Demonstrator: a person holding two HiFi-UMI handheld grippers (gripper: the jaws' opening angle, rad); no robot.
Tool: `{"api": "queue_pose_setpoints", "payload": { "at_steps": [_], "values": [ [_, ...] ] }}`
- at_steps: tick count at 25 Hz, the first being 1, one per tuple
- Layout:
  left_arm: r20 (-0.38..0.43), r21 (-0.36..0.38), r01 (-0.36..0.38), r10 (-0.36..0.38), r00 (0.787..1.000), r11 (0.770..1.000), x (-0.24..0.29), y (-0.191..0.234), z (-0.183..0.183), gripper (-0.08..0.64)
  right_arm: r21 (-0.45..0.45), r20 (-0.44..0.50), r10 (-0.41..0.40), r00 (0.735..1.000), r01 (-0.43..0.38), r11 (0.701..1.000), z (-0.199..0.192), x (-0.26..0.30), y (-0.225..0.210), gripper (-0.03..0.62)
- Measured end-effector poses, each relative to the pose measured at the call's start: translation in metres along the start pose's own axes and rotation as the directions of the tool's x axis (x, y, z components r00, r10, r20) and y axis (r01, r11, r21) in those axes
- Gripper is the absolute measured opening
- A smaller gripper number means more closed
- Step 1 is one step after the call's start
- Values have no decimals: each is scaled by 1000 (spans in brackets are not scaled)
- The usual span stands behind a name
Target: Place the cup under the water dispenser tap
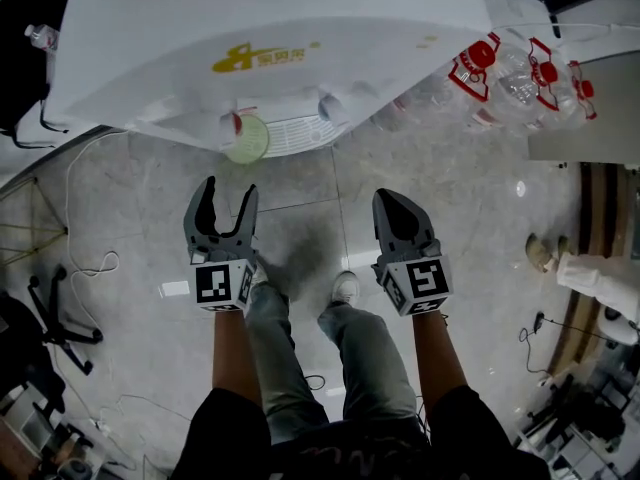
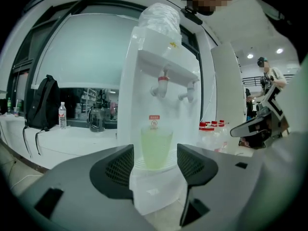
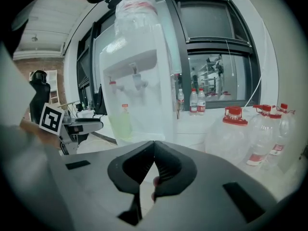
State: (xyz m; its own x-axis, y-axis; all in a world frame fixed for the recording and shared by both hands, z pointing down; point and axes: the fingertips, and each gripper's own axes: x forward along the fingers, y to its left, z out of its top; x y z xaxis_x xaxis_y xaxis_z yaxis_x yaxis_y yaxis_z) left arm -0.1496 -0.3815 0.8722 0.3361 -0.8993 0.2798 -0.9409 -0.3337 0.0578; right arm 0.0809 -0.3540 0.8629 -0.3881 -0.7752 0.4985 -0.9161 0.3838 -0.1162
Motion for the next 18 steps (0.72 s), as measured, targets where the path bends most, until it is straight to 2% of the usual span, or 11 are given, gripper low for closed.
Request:
{"api": "queue_pose_setpoints", "payload": {
  "at_steps": [8, 18],
  "values": [
    [22, 2, -1, 1, 1000, 1000, -44, -12, 82, 178, 1, 44, -4, 999, 4, 1000, 69, -48, 17, 14],
    [21, -6, -21, 21, 1000, 1000, -96, -22, 185, 69, 23, 98, -20, 995, 18, 1000, 160, -115, 39, 15]
  ]
}}
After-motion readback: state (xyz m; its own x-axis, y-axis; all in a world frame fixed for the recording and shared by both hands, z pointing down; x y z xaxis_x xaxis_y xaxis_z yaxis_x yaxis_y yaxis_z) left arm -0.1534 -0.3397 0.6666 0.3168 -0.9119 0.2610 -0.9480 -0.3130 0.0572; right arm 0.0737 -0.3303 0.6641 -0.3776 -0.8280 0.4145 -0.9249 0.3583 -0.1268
